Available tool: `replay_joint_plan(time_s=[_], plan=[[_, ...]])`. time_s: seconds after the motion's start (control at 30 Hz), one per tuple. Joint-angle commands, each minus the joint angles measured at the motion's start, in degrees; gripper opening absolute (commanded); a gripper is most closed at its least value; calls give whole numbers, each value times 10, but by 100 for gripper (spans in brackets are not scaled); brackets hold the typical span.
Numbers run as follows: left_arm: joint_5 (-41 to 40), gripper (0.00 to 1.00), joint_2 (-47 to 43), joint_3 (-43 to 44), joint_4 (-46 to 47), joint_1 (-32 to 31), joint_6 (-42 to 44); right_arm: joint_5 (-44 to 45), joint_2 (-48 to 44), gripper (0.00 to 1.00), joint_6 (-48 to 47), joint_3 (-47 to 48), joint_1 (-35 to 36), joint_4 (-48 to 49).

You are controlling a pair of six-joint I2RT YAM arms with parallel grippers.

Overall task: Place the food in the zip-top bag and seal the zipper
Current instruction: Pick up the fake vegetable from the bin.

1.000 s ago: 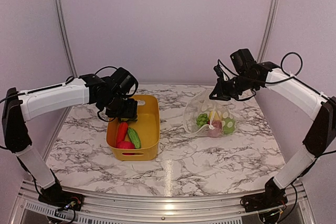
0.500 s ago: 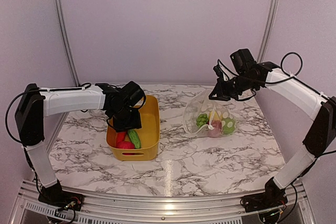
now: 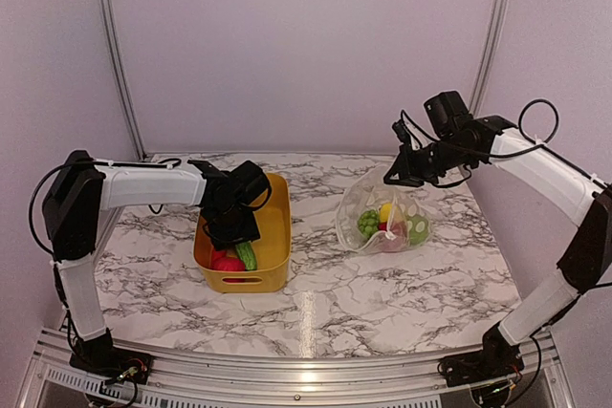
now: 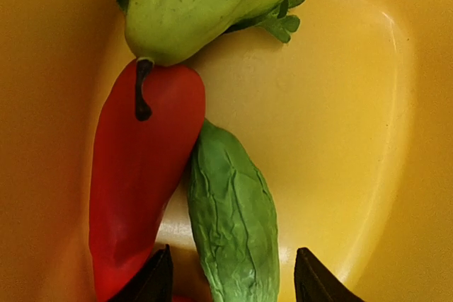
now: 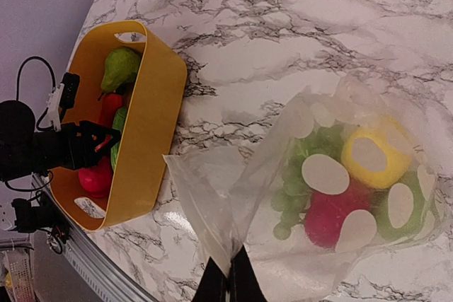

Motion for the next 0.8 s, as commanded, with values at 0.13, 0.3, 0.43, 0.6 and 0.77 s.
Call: replay_joint_plan(time_s=[0.13, 0.3, 0.43, 0.6, 0.77], plan=[[-19, 59, 51, 35, -7, 0, -1, 0, -31, 0, 6, -11, 6, 10], [-26, 52, 71, 53, -7, 1, 3, 1, -37, 0, 10, -11, 6, 8], [-29, 45, 80, 72, -6, 1, 12, 0, -42, 0, 13, -15, 6, 8], [-31, 35, 69, 92, -3, 0, 31, 3, -47, 0, 14, -18, 6, 6], [-39, 29, 33, 98, 4, -2, 48, 4, -52, 0, 18, -23, 6, 8]])
